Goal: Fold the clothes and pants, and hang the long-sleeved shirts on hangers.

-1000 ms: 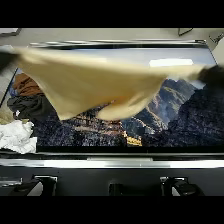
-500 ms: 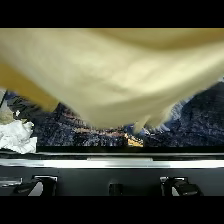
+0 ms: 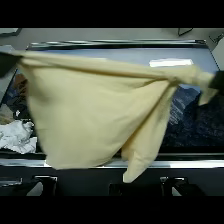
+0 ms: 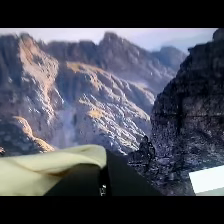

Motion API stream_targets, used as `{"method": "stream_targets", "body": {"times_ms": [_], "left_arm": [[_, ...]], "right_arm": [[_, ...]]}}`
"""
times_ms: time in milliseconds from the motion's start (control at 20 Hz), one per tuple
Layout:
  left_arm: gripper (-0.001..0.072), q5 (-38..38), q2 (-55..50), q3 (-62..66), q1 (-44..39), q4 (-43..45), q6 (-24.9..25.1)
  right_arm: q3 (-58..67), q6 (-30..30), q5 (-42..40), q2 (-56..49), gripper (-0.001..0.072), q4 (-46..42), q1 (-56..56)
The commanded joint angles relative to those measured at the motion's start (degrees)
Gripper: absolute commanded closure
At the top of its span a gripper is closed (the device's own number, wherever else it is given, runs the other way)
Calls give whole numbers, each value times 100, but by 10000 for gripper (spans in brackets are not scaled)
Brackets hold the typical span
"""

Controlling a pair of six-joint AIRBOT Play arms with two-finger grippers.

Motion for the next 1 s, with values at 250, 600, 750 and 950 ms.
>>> {"method": "stream_targets", "body": {"times_ms": [250, 600, 750, 950], "left_arm": [[687, 1045, -1895, -2824, -415, -11, -94], [-3, -767, -2155, -2282, 271, 737, -186], [-2, -2218, -2155, -2129, 1119, 2166, -671], [2, -2295, -2146, -3211, 1528, 2175, -376]], "right_arm": [[-1047, 667, -1746, -3171, 676, 2767, -4], [-297, -319, -468, -3469, 63, 3198, -994], [-212, -960, 1351, -3414, 107, 2894, -2107], [-1263, -1073, 1683, -3154, 109, 2754, -2719]]}}
